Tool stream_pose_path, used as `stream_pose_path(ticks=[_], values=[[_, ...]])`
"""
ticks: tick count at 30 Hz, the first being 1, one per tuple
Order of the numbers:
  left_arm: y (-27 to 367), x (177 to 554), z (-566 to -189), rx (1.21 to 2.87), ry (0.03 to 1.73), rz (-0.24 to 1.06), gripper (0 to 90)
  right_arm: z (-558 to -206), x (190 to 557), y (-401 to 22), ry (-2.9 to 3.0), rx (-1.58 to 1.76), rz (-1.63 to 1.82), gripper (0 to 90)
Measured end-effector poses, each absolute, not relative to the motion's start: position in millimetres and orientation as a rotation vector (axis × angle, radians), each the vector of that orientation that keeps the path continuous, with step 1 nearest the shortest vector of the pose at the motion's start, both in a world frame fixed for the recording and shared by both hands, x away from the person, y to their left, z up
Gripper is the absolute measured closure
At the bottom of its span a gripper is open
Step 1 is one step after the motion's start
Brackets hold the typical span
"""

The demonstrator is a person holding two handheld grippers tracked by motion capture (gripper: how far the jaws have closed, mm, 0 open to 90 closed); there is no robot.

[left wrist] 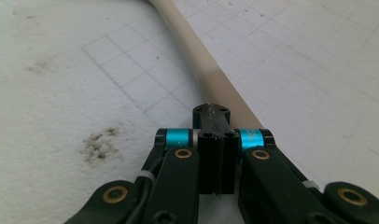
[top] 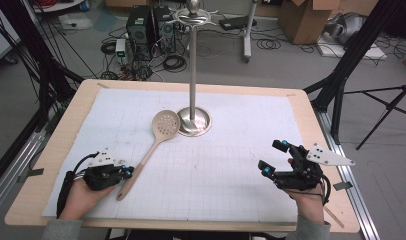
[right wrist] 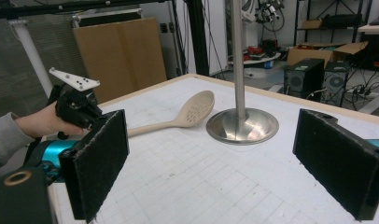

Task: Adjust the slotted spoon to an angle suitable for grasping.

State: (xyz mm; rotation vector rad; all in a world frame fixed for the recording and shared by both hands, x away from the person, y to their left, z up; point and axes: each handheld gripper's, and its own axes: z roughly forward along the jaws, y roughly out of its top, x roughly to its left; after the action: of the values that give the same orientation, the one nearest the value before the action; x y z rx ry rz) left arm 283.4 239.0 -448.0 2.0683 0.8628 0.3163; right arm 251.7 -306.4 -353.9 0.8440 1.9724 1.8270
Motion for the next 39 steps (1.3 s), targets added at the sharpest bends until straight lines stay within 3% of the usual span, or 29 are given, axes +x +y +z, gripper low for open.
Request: stream_pose_path(ticks=[39], values=[[175, 283, -447, 2.117, 0.742, 0.258, 89.5, -355, 252, -307, 1.978, 0.85, 1.822, 9.6]])
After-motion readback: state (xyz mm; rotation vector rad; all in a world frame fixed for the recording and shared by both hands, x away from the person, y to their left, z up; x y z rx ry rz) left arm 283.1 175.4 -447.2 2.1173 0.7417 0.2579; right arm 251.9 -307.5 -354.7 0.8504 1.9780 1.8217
